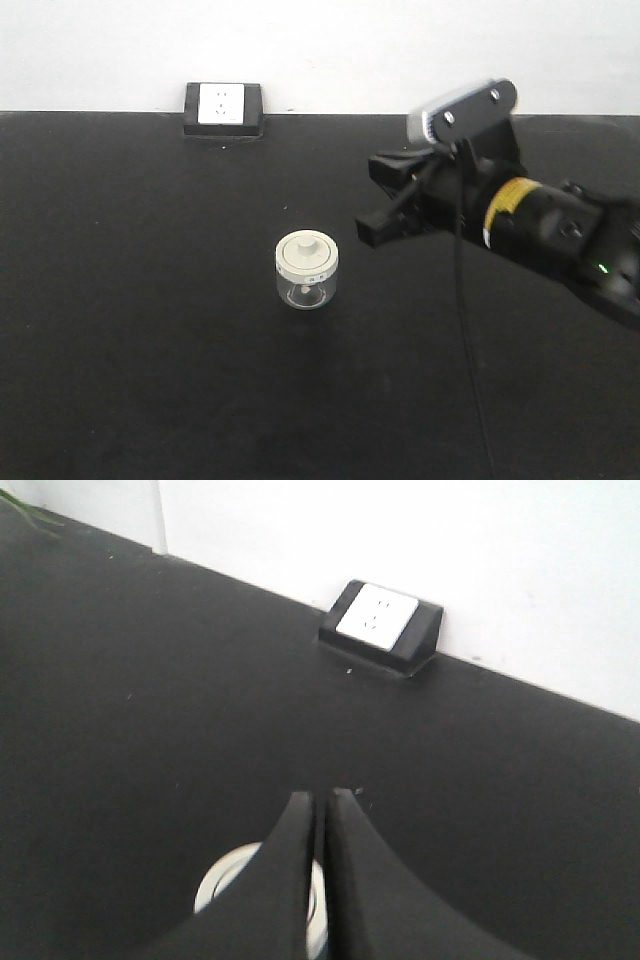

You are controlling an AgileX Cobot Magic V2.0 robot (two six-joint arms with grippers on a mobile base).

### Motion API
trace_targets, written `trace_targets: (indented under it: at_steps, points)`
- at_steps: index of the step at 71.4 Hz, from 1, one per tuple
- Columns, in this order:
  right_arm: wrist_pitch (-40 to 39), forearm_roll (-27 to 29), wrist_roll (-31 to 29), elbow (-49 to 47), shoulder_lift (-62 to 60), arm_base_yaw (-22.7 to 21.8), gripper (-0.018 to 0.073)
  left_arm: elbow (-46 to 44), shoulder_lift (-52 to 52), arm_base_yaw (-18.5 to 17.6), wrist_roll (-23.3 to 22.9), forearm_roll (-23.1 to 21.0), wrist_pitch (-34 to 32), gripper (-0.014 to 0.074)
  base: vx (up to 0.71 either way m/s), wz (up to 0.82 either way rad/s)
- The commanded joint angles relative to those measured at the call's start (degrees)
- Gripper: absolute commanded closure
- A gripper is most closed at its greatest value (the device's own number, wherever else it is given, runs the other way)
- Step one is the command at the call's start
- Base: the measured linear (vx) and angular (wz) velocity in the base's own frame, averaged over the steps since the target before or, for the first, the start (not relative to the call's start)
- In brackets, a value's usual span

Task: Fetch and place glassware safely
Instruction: 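Open the right gripper and lift it away from the jar lid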

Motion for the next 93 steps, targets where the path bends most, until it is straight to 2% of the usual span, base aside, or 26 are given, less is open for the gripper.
trace_targets:
  at_steps: [1, 16, 25, 37, 51, 74, 93]
  points:
    - [-3.14, 0.13, -0.16, 2.93, -5.67, -0.30, 0.0568, -1.46, 0.90, -0.24, -0.01, -0.40, -3.80, 0.0603, 0.00, 0.00]
    - [-3.27, 2.96, -0.45, 8.97, -14.70, -1.70, 0.0567, -1.46, 0.90, -0.24, -0.01, -0.40, -3.80, 0.0603, 0.00, 0.00]
    - [-3.27, 5.12, -0.33, 12.09, -20.62, -5.35, 0.0567, -1.46, 0.90, -0.24, -0.01, -0.40, -3.80, 0.0603, 0.00, 0.00]
    - [-3.27, 5.25, -0.38, 17.65, -28.42, -9.70, 0.0566, -1.46, 0.90, -0.24, -0.01, -0.40, -3.80, 0.0603, 0.00, 0.00]
    - [-2.02, 5.84, -0.32, 25.07, -39.14, -12.30, 0.0566, -1.46, 0.90, -0.24, -0.01, -0.40, -3.80, 0.0603, 0.00, 0.00]
    - [9.81, 6.09, -0.05, 33.52, -57.15, -12.30, 0.0564, -1.46, 0.90, -0.24, -0.01, -0.40, -3.80, 0.0603, 0.00, 0.00]
    - [20.32, 6.09, 0.06, 35.67, -69.85, -12.30, 0.0563, -1.46, 0.90, -0.24, -0.01, -0.40, -3.80, 0.0603, 0.00, 0.00]
